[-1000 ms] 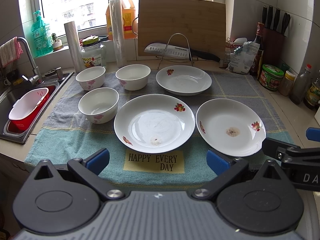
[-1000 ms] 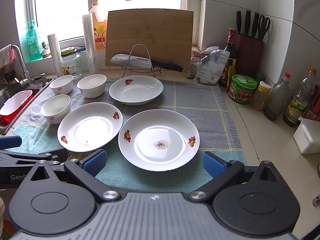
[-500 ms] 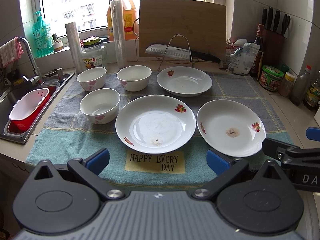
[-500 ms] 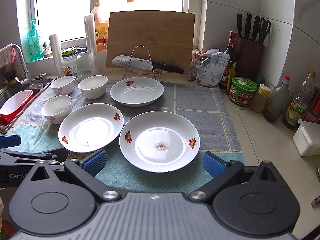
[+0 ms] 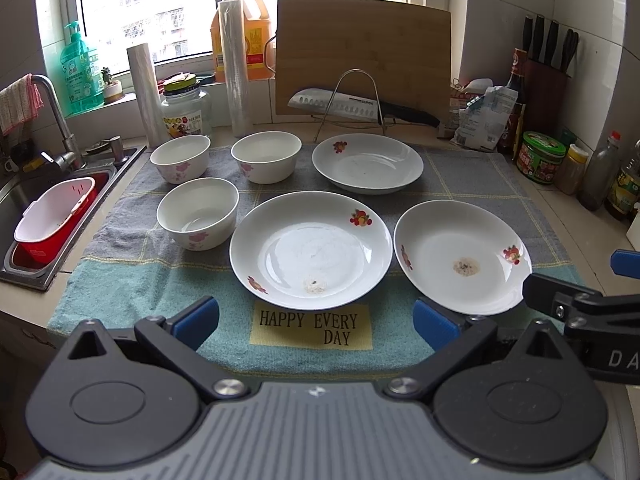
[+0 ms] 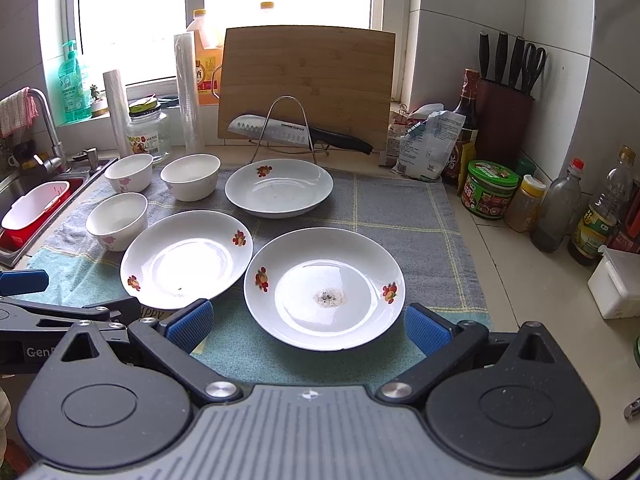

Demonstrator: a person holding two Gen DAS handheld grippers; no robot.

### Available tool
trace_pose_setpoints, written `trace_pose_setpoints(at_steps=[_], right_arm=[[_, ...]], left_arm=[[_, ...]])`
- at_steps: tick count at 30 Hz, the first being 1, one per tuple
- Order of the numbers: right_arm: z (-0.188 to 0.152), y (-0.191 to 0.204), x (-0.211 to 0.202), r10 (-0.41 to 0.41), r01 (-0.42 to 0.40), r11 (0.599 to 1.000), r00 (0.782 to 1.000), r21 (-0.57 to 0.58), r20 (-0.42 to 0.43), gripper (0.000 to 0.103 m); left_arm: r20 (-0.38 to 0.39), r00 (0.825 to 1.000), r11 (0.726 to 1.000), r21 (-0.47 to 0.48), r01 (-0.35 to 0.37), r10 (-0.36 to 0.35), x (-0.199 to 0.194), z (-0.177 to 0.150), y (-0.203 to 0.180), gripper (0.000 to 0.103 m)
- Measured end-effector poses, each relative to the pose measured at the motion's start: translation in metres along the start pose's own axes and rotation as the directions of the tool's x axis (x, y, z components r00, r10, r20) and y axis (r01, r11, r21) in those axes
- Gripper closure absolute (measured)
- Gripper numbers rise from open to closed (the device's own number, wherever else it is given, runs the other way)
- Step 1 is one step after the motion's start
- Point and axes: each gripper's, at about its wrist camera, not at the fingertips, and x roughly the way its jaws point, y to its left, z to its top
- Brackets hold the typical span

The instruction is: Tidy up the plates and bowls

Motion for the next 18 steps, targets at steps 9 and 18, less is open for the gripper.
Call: trace_pose_setpoints(at_steps=[9,18], right_arm=[[-0.003,-0.002,0.006,0.025,-0.024,0.999,0.999,-0.023,0.036,0.000],[-0.021,-0.013,0.025,0.051,-0.049,0.998,0.997,-0.047,0.049,0.000]], left_arm=[[0.014,0.999,0.999,0.011,0.046,-0.046,0.010,-0.002,0.001,0.001],[0.010,0.995,0.994,0.045,0.100,-0.101,0.024,-0.007,-0.001,0.001]])
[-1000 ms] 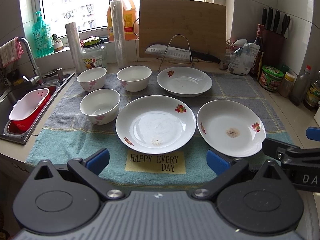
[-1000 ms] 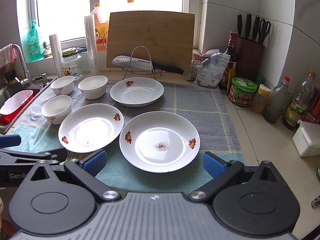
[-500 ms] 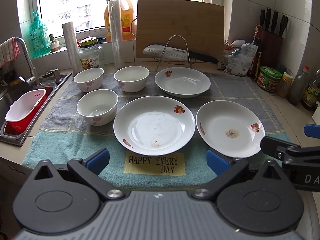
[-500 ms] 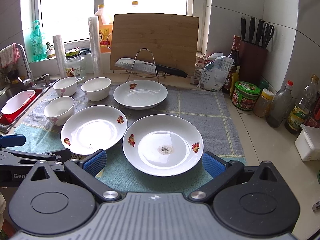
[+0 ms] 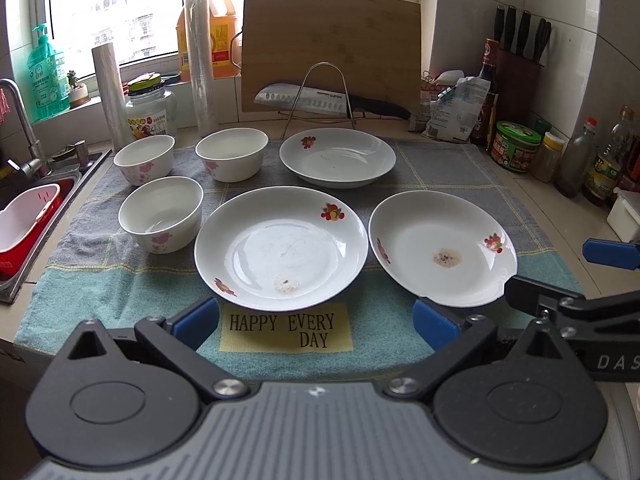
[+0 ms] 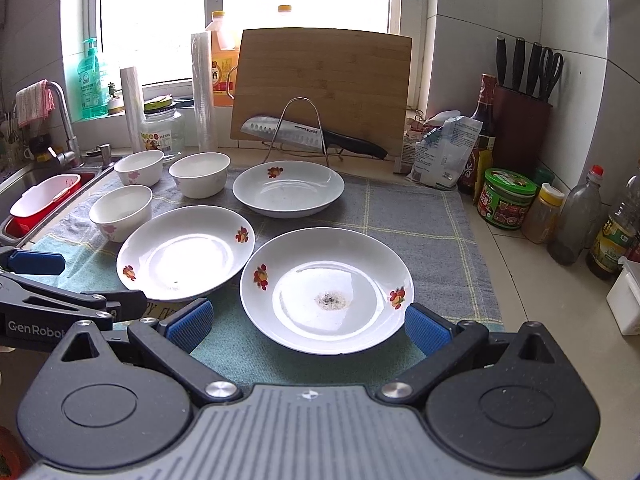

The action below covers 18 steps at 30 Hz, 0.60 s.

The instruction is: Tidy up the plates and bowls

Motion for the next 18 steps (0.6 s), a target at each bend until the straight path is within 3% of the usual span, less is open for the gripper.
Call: trace_pose_setpoints(at_steps=[18], right_arm=[[-0.032,-0.017,0.064,-0.016,0.020,0.999,0.991,0.027,-0.133,0.000]], left_arm=[[-0.047,0.997,0.998,0.013,0.063,-0.062,0.036,0.002,0.006,0.001]])
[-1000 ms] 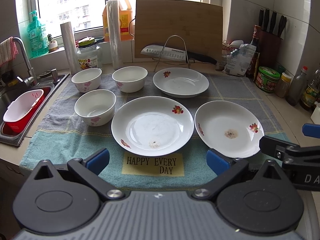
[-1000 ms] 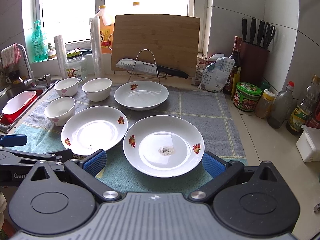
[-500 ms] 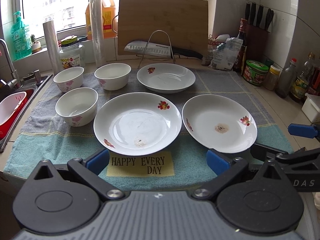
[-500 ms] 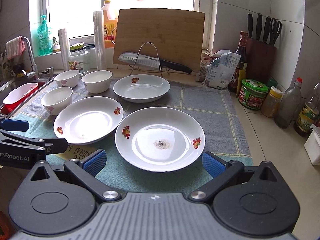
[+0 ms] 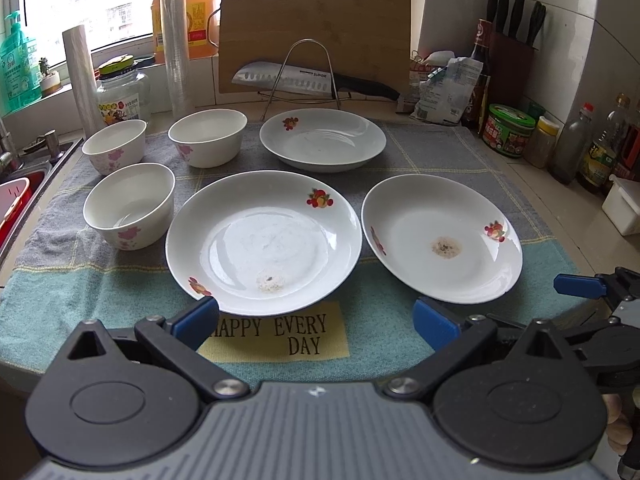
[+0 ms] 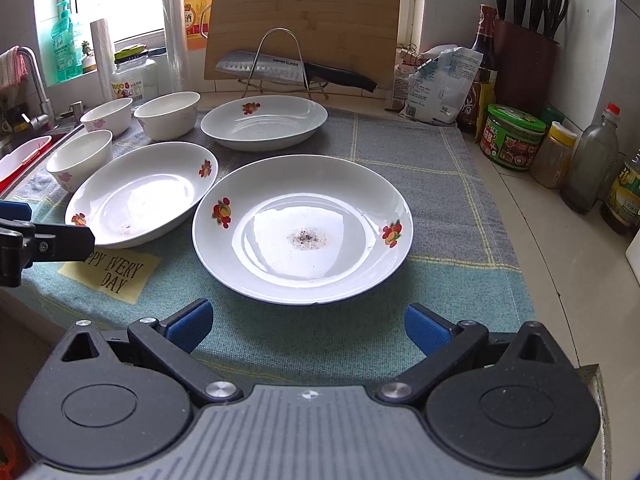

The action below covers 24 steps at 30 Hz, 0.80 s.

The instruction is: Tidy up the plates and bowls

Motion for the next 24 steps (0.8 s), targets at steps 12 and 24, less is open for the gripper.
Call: trace_pose_setpoints(at_steps=[12,24], right_arm=[[-0.011,-0.004,0.046,0.000,0.002,1.000,0.998,0.024,-0.064,0.000],[-0.015,-0.008,0.055,0.037,-0.036,0.998,0.999,-0.049,0.031,0.000]], left_arm=[[-0.039,0.999,0.999,0.040,0.023,-0.022,0.023,0.009,-0.002,0.001],[-0.066,0.996,0.993,0.103,0.064,-0.057,0.046,0.029,-0.008,0.001]])
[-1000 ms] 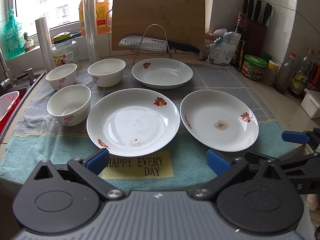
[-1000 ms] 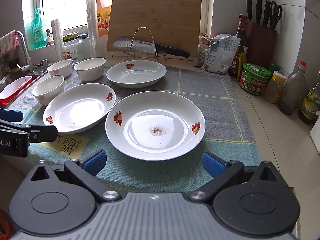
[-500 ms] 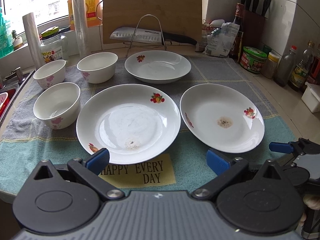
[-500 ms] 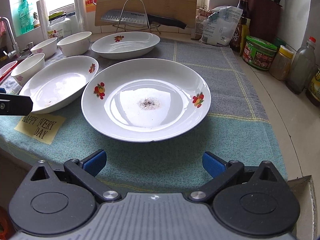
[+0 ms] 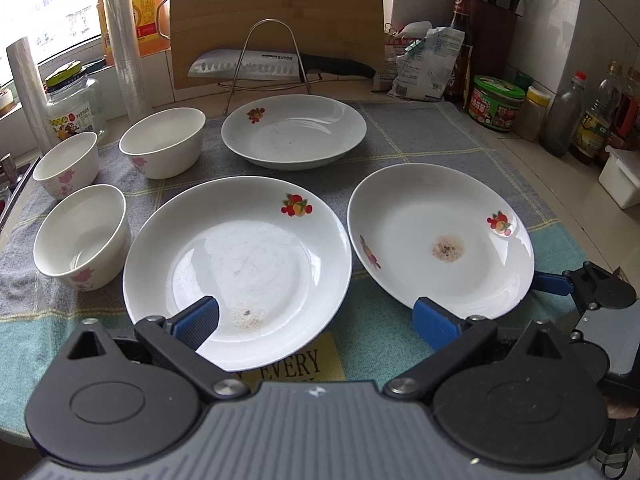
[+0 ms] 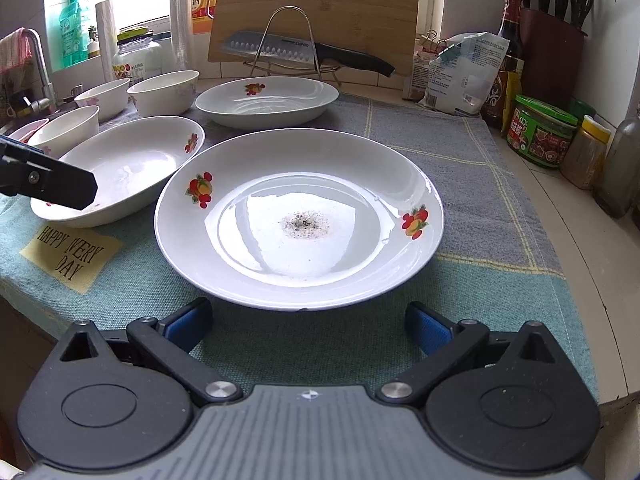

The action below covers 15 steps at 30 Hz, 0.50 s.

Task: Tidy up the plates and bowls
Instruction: 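Move the left tool toward the rim of the brown-stained white plate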

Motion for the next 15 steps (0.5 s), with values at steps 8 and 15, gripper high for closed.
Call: trace_pose_setpoints(at_steps=[8,15], right_arm=[[-0.011,-0.001,-0.002,0.005,-0.004,1.000,0.996,-0.006,0.088,0.000],[-0.013,-0.004,0.000,0.024,-0.021,0.999,0.992,-0.027,0.124,0.000]], left_arm=[[-0.015,0.995,0.984,0.147,0.099,-0.098,0.021,0.029,-0.012,0.001],[-0.019,0.972,0.944,0.236,0.231,-0.233,0.041,0.064,-0.012,0.001]])
